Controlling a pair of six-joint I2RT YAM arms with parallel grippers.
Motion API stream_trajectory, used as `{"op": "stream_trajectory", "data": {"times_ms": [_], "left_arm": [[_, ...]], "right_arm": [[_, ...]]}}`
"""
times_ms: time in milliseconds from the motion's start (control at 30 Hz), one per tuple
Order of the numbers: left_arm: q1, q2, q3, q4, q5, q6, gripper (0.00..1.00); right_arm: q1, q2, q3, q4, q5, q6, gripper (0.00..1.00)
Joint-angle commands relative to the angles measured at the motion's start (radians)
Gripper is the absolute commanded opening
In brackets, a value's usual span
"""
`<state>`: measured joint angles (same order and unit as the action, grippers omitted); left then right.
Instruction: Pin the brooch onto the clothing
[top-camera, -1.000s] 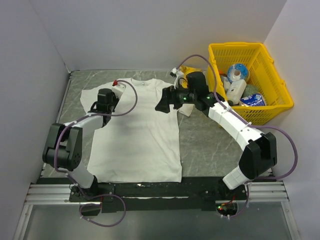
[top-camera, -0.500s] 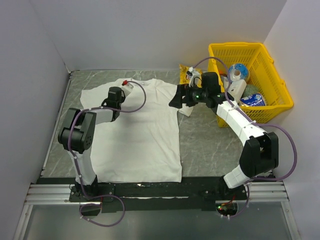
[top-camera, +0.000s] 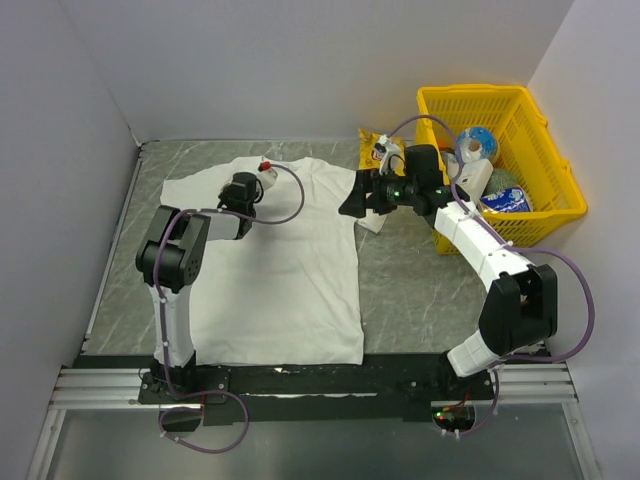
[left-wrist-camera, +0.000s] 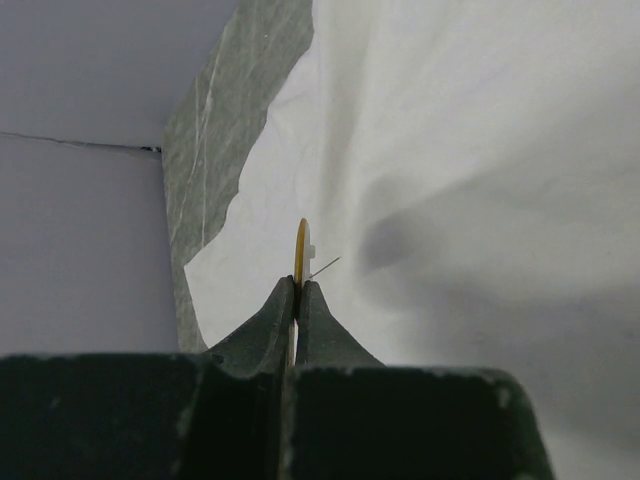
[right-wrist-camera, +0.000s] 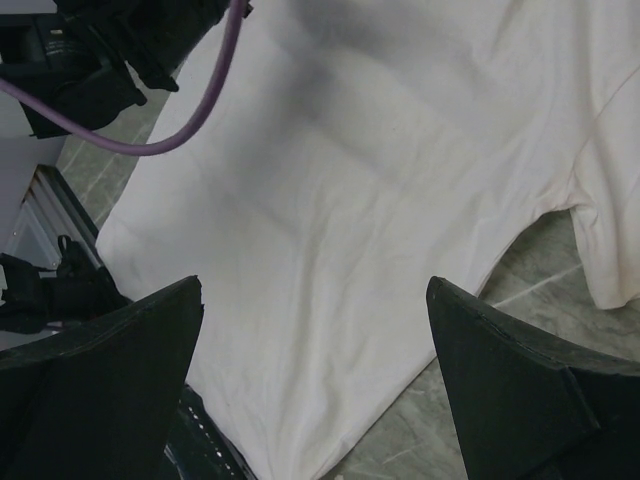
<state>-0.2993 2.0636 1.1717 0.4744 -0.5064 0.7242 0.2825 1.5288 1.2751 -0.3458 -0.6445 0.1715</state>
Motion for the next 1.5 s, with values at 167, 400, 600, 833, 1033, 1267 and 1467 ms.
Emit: {"op": "stream_trajectory", "data": {"times_ms": [167,400,600,833,1033,1267,1467], "left_arm": [[-0.020,0.107,0.111,0.018,-0.104,0.043,0.01],[-0.037,0.156,0.108,0.023,-0.130,0.047,0.01],[-0.078,0.196,0.123,0.038,-0.190,0.060,0.01],[-0.124,0.230,0.121,0.066,-0.230,0.063,0.01],[-0.144,0.191,0.114,0.043,-0.205,0.005,0.01],[-0.144,0.104,0.111,0.003,-0.090,-0.129,0.01],[-0.144,0.053,0.100,-0.007,0.008,-0.226,0.01]], "right_arm": [[-0.016,-0.022,0.021,-0.009,-0.021,0.005,0.99],[-0.019,-0.019,0.024,-0.009,-0.034,0.006,1.00],[-0.020,-0.015,0.023,-0.002,-0.050,0.011,1.00],[-0.025,-0.016,0.012,0.005,-0.060,0.013,1.00],[-0.026,-0.018,0.010,0.002,-0.066,0.011,1.00],[-0.026,-0.013,-0.002,0.013,-0.069,0.019,0.99],[-0.026,-0.015,-0.003,0.013,-0.067,0.014,1.00]]}}
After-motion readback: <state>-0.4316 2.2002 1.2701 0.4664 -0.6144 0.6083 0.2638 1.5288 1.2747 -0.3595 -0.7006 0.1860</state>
